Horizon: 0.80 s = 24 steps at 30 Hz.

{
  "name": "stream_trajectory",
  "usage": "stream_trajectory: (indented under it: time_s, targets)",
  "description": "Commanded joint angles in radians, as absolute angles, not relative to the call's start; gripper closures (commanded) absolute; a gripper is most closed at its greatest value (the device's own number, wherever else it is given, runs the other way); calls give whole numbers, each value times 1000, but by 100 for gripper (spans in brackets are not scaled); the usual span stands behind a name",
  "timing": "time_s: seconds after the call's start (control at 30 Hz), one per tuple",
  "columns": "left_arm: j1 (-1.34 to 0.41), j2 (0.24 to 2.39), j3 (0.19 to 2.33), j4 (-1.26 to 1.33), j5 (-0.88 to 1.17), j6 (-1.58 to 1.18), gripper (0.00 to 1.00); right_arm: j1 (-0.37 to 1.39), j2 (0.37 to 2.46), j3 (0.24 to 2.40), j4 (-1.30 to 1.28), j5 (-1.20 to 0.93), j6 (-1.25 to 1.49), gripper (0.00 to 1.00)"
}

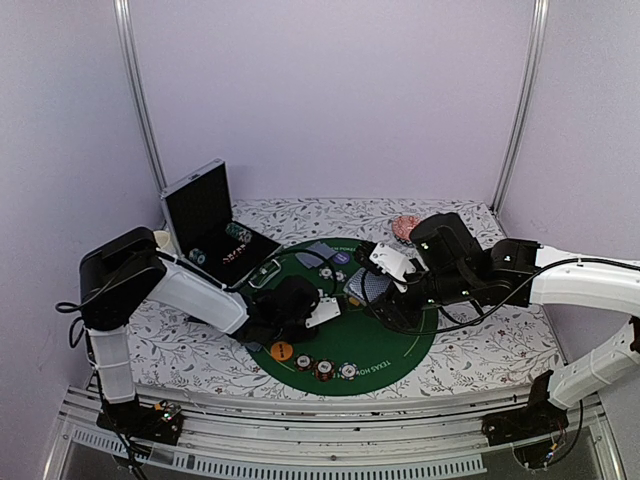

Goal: Distribute texas hold em gaming equipment
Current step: Flop the poker card into the community card area.

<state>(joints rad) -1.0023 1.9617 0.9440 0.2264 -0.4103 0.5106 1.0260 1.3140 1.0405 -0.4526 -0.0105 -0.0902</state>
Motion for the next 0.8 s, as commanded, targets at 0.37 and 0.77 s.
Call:
stream_trajectory:
  time_s: [0.37,0.77]
  targets:
    - [-1020,1930,962,93,-344,444,100,1019,1292,1068,-453,-14,-91,55]
    - [-1020,1863,935,65,-279,436,77,1019,1292,1064,-453,-13,-90,55]
